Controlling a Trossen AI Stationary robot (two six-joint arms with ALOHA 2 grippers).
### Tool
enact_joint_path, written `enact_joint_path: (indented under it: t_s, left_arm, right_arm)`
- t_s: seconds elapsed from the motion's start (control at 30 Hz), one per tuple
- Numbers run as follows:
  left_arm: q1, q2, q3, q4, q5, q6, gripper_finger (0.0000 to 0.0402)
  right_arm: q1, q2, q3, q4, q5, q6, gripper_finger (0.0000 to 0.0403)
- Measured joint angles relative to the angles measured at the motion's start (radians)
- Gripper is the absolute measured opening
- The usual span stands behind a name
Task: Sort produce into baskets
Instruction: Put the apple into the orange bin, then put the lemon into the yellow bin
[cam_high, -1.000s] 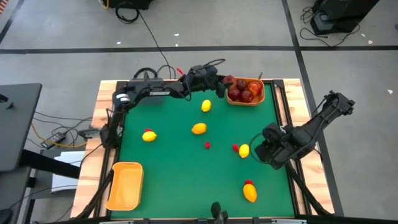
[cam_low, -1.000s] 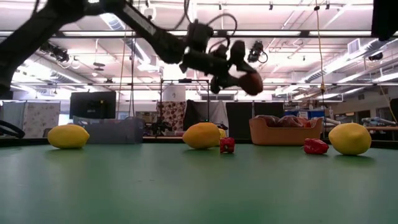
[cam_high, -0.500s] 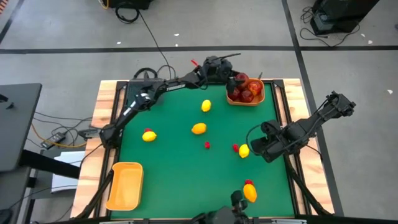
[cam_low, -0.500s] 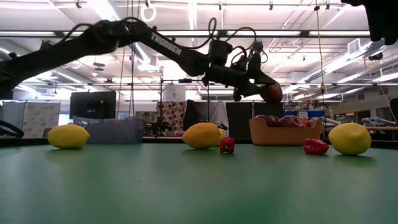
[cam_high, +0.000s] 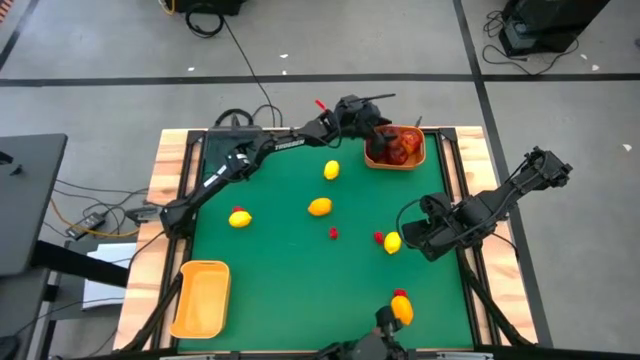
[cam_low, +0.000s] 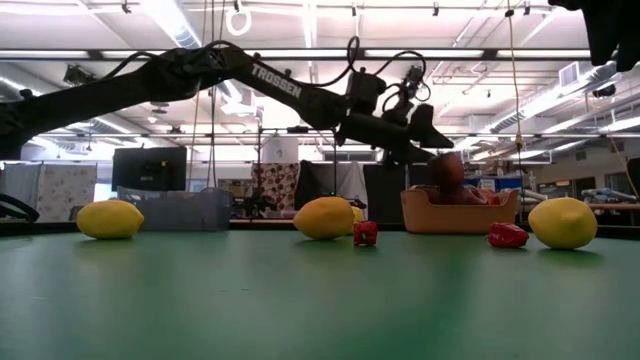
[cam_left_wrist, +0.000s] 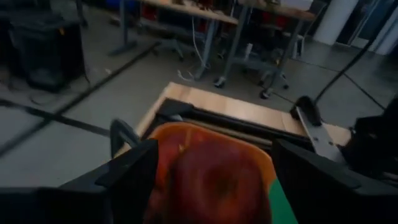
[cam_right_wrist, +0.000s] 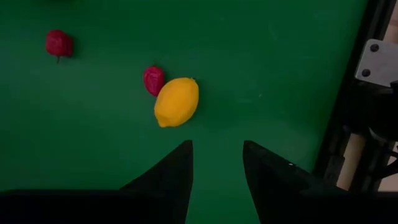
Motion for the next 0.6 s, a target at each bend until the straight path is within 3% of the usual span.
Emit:
enact_joint_path:
  t_s: [0.3, 0.6]
  left_arm:
    - [-0.004, 0.026, -0.002, 0.03, -0.016, -0.004, 0.0364]
    - [-0.005, 0.024, -0.001, 0.117, -0.096, -0.002, 0.0365]
  right_arm:
    - [-0.011, 0.0, 0.0, -0.002, -0.013, -0.012, 0.0153]
    - [-0.013, 0.0, 0.0, 0.008, -0.018, -0.016, 0.0153]
